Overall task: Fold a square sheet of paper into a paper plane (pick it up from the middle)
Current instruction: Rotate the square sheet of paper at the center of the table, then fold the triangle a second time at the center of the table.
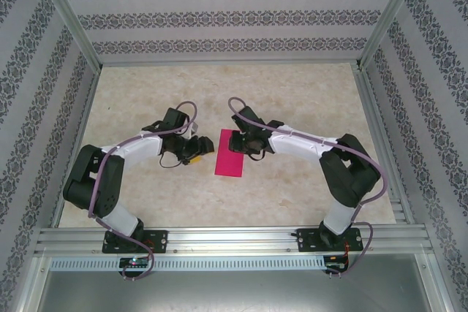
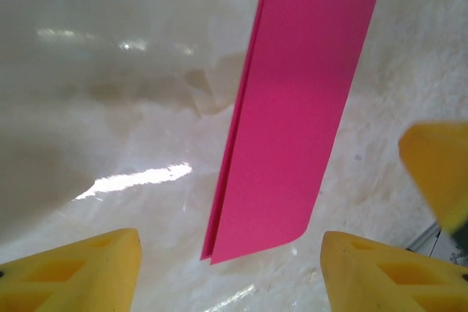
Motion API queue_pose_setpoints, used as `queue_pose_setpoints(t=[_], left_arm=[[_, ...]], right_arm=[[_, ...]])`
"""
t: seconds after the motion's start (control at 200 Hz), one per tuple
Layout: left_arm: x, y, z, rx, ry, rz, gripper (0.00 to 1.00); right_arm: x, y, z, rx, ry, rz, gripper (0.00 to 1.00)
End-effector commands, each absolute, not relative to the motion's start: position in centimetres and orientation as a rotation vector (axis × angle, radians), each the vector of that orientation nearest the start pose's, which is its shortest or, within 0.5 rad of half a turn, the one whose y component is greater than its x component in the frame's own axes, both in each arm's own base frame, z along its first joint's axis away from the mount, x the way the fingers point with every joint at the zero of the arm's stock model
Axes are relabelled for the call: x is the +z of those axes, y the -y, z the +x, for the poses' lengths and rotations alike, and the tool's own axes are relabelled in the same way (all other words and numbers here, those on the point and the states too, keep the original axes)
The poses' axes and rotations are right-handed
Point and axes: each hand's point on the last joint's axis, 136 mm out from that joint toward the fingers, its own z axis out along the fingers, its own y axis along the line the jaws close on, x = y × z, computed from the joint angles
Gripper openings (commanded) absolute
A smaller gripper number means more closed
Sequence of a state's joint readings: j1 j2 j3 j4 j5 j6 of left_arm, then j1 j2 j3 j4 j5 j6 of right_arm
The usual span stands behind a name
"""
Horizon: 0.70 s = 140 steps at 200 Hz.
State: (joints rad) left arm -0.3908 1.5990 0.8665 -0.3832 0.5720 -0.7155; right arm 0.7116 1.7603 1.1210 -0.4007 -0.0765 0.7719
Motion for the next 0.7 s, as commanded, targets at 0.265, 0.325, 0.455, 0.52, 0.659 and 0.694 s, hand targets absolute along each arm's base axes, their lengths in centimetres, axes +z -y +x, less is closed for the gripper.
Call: queue_pose_setpoints(t=[0.265,0.325,0.455,0.52,0.659,0.694], left_arm=[[5.5,24.5,25.6,-1.145,-2.922,-0.224,0.68],[5.7,24.9,25.6,-1.166,-2.925,-0.212,0.69],[5.6,25.5,25.3,-1.180,-2.938,-0.183,0.71],[5.5,25.7,25.1,-1.184,-2.946,-0.175,0.71],[5.4,26.3,24.9,-1.191,-2.958,-0.148,0.73],[5.4,26.4,24.9,-1.190,-2.957,-0.140,0.73]], right_arm=[[2.3,-28.0,32.3,0.549,-2.811,0.236,0.23],[1.7,-27.9,32.2,0.544,-2.825,0.250,0.23],[1.1,-27.5,31.9,0.546,-2.836,0.281,0.23],[0.7,-27.2,31.8,0.552,-2.839,0.306,0.24],[0.2,-27.0,31.5,0.597,-2.843,0.346,0.24],[0.1,-27.0,31.5,0.607,-2.844,0.356,0.24]])
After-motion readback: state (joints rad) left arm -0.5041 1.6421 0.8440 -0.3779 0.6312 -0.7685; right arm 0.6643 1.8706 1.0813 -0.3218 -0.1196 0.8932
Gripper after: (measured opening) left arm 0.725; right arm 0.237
